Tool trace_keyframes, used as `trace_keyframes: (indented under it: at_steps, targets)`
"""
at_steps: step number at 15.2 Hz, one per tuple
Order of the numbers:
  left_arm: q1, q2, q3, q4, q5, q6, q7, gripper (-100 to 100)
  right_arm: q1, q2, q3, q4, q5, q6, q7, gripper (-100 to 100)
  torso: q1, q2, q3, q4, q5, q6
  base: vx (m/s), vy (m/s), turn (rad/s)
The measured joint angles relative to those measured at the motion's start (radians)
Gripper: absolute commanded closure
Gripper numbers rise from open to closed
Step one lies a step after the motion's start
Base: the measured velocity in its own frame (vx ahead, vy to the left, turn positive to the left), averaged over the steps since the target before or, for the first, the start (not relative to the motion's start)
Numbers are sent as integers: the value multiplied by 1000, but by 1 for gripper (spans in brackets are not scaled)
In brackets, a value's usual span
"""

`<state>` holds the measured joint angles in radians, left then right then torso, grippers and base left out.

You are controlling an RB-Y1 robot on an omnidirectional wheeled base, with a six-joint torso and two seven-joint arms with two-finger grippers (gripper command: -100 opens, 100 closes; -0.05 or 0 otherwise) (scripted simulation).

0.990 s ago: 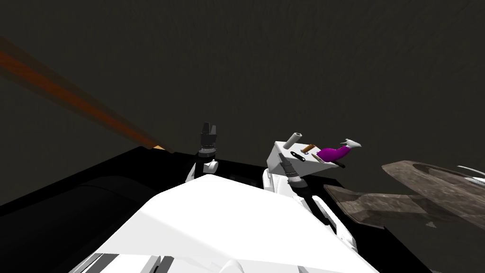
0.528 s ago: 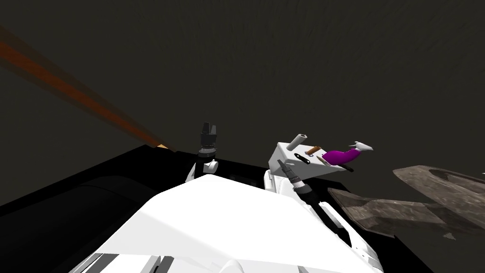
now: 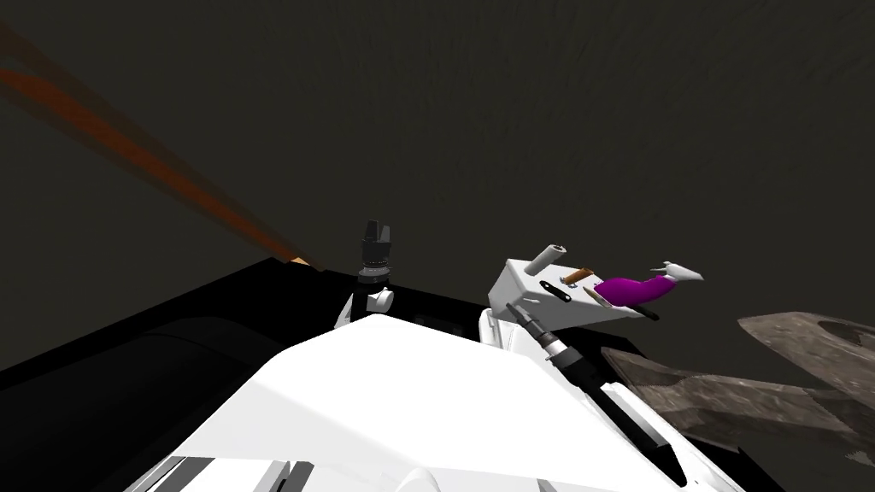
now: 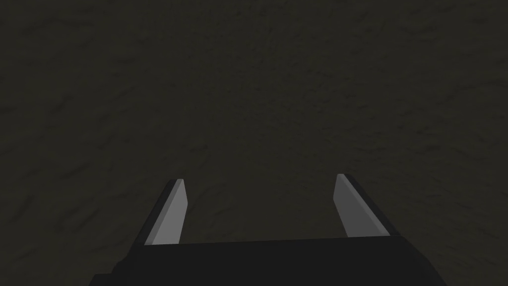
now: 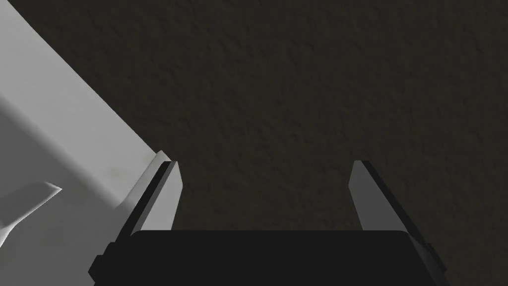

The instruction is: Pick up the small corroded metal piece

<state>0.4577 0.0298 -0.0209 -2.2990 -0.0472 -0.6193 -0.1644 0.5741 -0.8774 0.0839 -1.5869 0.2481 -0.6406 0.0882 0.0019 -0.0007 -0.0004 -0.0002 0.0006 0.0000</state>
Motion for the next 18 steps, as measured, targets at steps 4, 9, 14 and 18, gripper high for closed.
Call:
trace_keyframes:
  at_steps: [4,9,14,18]
  targets:
    - [0,0,0,0,0,0,0,0,23,-83,-7,89,46,-16,30,-100,1,0,0,0,0,0,10,39,68]
    - [0,0,0,0,0,0,0,0,35,-174,-10,168,93,-17,54,-100,0,0,0,0,0,0,13,33,72]
    - [0,0,0,0,0,0,0,0,68,-276,-29,266,156,-29,94,-100,2,-1,-1,0,1,0,25,55,116]
    - [0,0,0,0,0,0,0,0,94,-360,-47,339,210,-32,127,-100,2,-1,-1,0,1,-1,21,44,88]
